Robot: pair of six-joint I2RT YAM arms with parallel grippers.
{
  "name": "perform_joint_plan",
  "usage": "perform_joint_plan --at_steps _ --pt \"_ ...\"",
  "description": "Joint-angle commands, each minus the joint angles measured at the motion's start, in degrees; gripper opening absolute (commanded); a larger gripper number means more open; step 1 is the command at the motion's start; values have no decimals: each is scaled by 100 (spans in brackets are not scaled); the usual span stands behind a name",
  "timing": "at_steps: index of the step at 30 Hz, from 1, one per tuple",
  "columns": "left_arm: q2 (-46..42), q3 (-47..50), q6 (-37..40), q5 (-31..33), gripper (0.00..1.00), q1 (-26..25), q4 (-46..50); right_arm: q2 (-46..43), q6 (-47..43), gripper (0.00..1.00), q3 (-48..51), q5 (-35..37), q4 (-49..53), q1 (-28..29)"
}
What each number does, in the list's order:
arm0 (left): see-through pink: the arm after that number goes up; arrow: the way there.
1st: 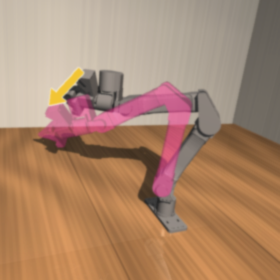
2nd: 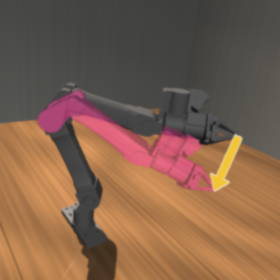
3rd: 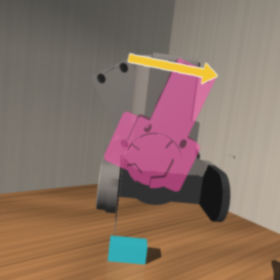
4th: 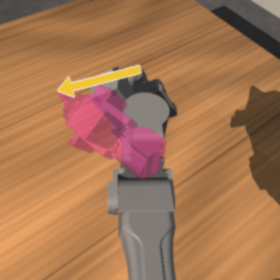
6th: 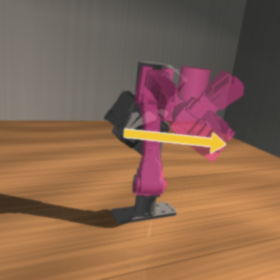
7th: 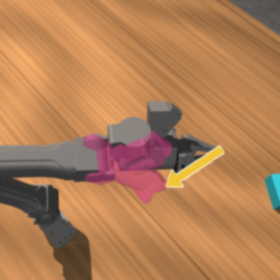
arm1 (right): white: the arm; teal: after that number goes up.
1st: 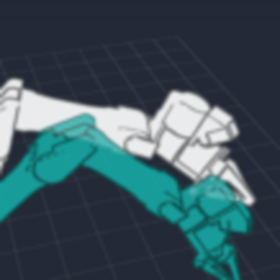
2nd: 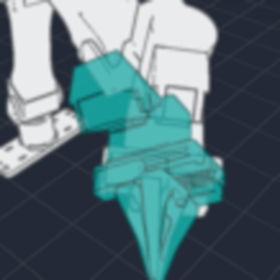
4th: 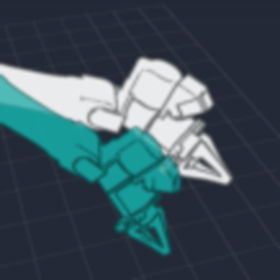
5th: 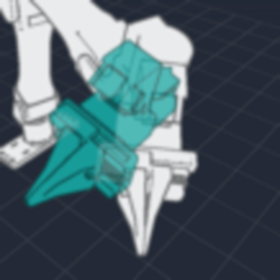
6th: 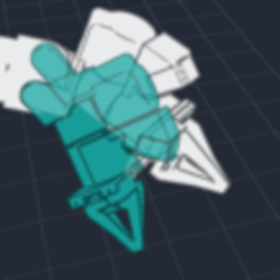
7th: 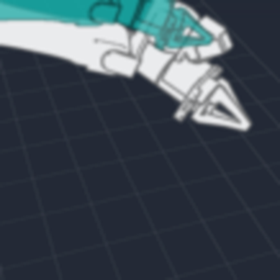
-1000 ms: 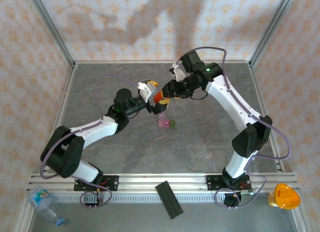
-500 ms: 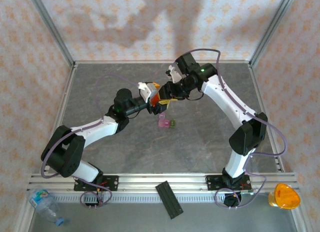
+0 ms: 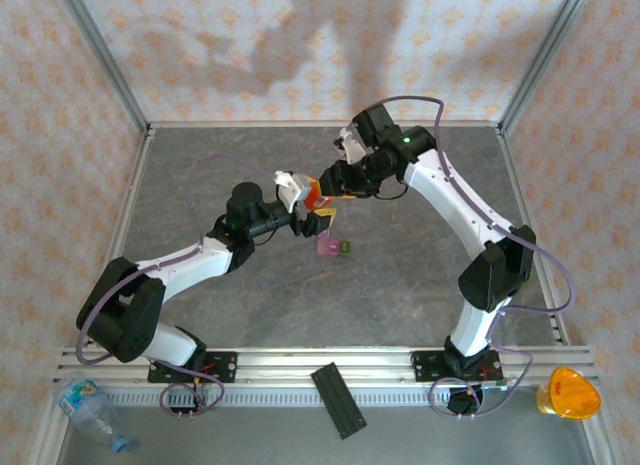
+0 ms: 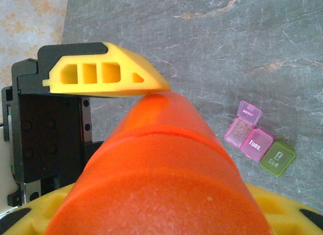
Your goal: Sort the pills into containers
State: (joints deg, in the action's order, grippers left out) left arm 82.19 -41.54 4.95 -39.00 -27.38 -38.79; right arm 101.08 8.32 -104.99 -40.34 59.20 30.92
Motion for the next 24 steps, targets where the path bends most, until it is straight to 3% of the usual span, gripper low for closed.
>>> perform_joint_plan --at_steps 1,24 --pt "-117 -38 33 -72 85 -26 49 -223 31 32 -1 -129 -207 -32" --pt "262 -272 19 -147 64 -147 164 -377 121 31 269 -385 -413 -41"
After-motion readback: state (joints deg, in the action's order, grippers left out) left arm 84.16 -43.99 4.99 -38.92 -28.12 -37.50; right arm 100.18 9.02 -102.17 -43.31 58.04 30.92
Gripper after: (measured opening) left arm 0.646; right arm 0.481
